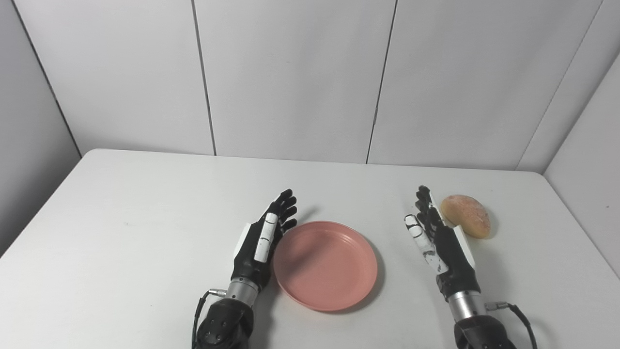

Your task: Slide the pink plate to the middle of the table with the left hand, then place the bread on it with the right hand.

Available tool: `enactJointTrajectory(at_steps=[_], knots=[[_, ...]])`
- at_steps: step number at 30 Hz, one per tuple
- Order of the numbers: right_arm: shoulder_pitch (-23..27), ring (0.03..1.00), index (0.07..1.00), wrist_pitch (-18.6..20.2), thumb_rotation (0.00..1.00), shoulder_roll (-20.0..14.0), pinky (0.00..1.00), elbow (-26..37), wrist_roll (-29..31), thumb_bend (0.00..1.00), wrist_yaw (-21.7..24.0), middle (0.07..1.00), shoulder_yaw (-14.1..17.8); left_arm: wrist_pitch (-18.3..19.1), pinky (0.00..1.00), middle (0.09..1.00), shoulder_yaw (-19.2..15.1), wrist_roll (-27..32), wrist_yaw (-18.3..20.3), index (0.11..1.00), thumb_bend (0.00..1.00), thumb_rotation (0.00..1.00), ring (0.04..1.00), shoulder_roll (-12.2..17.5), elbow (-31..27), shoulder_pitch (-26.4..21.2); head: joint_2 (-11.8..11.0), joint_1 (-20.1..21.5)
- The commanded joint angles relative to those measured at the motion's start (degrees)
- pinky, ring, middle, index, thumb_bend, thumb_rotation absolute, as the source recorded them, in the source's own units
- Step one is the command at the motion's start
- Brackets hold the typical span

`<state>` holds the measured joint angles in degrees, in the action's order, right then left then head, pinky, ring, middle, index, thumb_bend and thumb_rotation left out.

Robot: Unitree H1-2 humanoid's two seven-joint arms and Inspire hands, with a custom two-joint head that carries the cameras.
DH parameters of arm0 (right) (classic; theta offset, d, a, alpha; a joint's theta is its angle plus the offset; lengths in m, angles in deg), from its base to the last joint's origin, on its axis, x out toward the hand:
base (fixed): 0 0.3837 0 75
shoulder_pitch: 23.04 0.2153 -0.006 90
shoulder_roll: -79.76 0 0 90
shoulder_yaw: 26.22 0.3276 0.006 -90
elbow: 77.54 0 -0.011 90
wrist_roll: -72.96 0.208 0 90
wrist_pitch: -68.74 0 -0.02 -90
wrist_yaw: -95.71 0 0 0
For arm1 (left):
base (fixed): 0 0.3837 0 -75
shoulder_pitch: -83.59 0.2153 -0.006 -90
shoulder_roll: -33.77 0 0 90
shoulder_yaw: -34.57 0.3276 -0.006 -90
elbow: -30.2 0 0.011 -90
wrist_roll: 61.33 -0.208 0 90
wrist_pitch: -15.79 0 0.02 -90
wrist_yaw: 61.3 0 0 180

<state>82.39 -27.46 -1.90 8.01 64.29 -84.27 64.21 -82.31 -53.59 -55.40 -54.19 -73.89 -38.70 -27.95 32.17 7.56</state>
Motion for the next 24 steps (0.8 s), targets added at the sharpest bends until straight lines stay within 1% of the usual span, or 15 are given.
enactJointTrajectory(at_steps=[1, 2, 5, 8, 11, 14, 17, 20, 22, 24], knots=[[2.21, 0.941, 0.977, -3.5, 0.74, -1.46, 0.93, 2.72, -3.27, 0.61, -2.11, 0.979, 0.14, -1.35, 0.92, 0.944, 0.0, -0.03, 0.97, 0.913, 0.68, 0.99, 0.951, 1.05, 1.44, 0.19, 0.05, -0.05], [2.38, 0.935, 0.974, -3.5, 0.73, -2.11, 0.92, 3.11, -4.83, 0.6, -2.51, 0.975, 0.05, -1.09, 0.92, 0.947, 0.0, 0.12, 1.27, 0.916, 0.68, 1.0, 0.954, 1.27, 1.26, 0.31, 0.0, 0.26], [2.71, 0.937, 0.958, -3.55, 0.63, -3.42, 0.94, 3.82, -8.39, 0.63, -3.51, 0.956, -0.31, -0.58, 0.93, 0.947, 0.11, 0.23, 1.86, 0.919, 0.71, 1.0, 0.956, 1.83, 0.77, 0.58, 0.09, 0.66], [2.95, 0.944, 0.957, -1.86, 0.6, -4.62, 0.94, 4.98, -12.56, 0.65, -4.36, 0.959, -0.73, -0.9, 0.93, 0.947, 0.24, 0.03, 2.16, 0.919, 0.72, 1.0, 0.953, 2.32, 0.51, 0.79, 0.18, 1.35], [3.46, 0.928, 0.95, -0.21, 0.57, -5.75, 0.89, 5.47, -16.65, 0.65, -5.25, 0.946, -0.78, -1.05, 0.94, 0.952, 0.34, 0.0, 2.41, 0.917, 0.72, 1.0, 0.952, 2.52, 0.28, 0.88, 0.09, 2.36], [4.0, 0.937, 0.943, 1.51, 0.55, -6.78, 0.89, 5.75, -19.5, 0.66, -5.02, 0.944, -0.56, -1.64, 0.95, 0.96, 0.49, -0.57, 2.28, 0.917, 0.72, 1.0, 0.956, 2.79, 0.56, 0.73, 0.08, 2.22], [4.54, 0.952, 0.941, 2.85, 0.53, -7.82, 0.89, 5.92, -21.16, 0.67, -4.61, 0.955, -0.29, -1.84, 0.95, 0.96, -0.03, -0.04, 2.09, 0.914, 0.7, 1.0, 0.959, 2.62, 1.11, 0.42, -0.23, 1.83], [5.33, 0.948, 0.939, 2.42, 0.5, -8.64, 0.87, 5.12, -21.69, 0.67, -5.21, 0.953, 0.06, -2.02, 0.94, 0.959, -0.2, -0.1, 2.04, 0.913, 0.68, 1.0, 0.958, 2.6, 1.25, 0.39, -0.24, 1.86], [6.36, 0.944, 0.938, 3.76, 0.49, -9.43, 0.86, 4.54, -22.71, 0.68, -5.38, 0.952, 0.48, -2.01, 0.94, 0.956, -0.31, -0.1, 1.94, 0.91, 0.68, 1.0, 0.956, 2.55, 1.13, 0.44, -0.3, 2.06], [7.45, 0.935, 0.932, 4.44, 0.45, -10.23, 0.84, 3.36, -23.41, 0.69, -5.55, 0.945, 0.88, -1.83, 0.95, 0.956, -0.44, 0.13, 2.06, 0.906, 0.68, 1.0, 0.958, 2.52, 1.12, 0.44, -0.49, 2.4]])
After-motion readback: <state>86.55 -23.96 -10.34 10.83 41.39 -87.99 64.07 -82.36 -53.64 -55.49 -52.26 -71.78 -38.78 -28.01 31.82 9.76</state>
